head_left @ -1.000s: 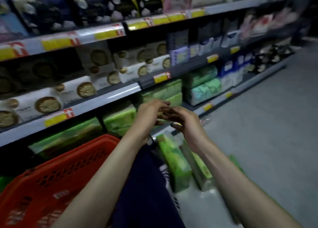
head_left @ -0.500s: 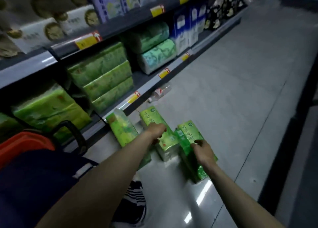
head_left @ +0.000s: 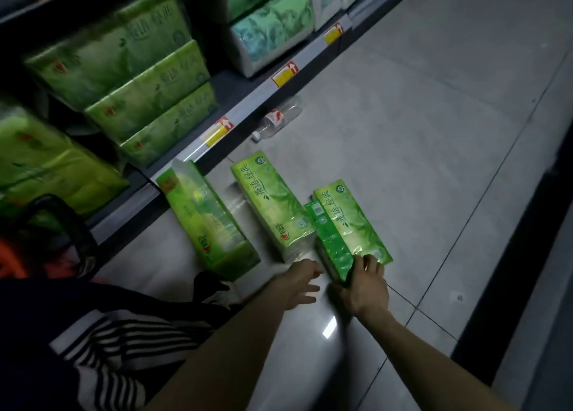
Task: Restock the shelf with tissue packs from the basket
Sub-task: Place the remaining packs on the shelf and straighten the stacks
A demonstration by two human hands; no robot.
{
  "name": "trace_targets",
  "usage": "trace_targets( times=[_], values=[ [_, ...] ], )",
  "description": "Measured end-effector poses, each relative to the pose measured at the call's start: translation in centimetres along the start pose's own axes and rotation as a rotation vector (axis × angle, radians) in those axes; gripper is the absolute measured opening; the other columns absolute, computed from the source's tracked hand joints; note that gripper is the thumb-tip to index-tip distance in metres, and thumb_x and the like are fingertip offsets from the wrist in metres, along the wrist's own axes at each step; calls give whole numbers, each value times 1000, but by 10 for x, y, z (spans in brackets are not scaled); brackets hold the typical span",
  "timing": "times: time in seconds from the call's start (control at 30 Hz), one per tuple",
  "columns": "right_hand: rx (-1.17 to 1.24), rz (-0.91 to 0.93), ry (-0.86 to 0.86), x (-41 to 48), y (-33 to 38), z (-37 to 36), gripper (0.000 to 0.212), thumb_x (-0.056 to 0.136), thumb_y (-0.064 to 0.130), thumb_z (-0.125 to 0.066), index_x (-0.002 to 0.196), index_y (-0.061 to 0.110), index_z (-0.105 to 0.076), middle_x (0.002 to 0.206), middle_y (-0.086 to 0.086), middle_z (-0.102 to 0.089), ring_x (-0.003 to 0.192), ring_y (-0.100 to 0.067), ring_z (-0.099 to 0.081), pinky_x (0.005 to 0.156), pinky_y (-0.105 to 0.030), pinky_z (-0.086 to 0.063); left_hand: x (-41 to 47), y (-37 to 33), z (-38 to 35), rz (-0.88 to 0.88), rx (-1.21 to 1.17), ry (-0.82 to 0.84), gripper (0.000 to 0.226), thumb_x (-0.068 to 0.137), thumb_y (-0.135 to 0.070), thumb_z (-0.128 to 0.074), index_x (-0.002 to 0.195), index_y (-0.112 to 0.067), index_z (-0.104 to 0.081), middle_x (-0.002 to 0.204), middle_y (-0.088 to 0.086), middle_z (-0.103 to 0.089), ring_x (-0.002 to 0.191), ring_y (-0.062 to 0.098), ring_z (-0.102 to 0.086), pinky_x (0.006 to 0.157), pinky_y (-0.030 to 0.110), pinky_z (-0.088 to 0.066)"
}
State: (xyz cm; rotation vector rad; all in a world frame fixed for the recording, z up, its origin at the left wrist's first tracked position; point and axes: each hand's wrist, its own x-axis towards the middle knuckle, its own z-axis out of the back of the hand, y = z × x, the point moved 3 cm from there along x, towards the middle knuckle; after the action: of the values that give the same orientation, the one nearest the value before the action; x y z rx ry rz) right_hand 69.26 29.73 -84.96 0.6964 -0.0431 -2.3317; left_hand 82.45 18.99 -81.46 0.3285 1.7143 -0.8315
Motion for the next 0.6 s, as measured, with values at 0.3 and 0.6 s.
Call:
trace_targets(
  times=[0.3, 0.6],
  values=[
    [558, -131, -117, -24, -2, 20, 33, 78, 17, -80, 102, 16, -57, 97, -10, -69, 80, -28, -62, 66, -39, -53, -19, -13, 5, -39, 166, 26, 43, 105, -25, -50, 147, -15, -49, 155, 6, -46, 120, 27, -55, 99, 40, -49],
    [1227, 27, -8, -86, 46, 136, 47, 80, -4, -84, 122, 10, -67, 103, -6, -81, 87, -22, -80, 63, -28, -62, -101, -63, 32, -128, 521, 233, 51, 91, -41, -61, 134, -13, -60, 156, 19, -46, 66, 9, -62, 74, 28, -53]
  ],
)
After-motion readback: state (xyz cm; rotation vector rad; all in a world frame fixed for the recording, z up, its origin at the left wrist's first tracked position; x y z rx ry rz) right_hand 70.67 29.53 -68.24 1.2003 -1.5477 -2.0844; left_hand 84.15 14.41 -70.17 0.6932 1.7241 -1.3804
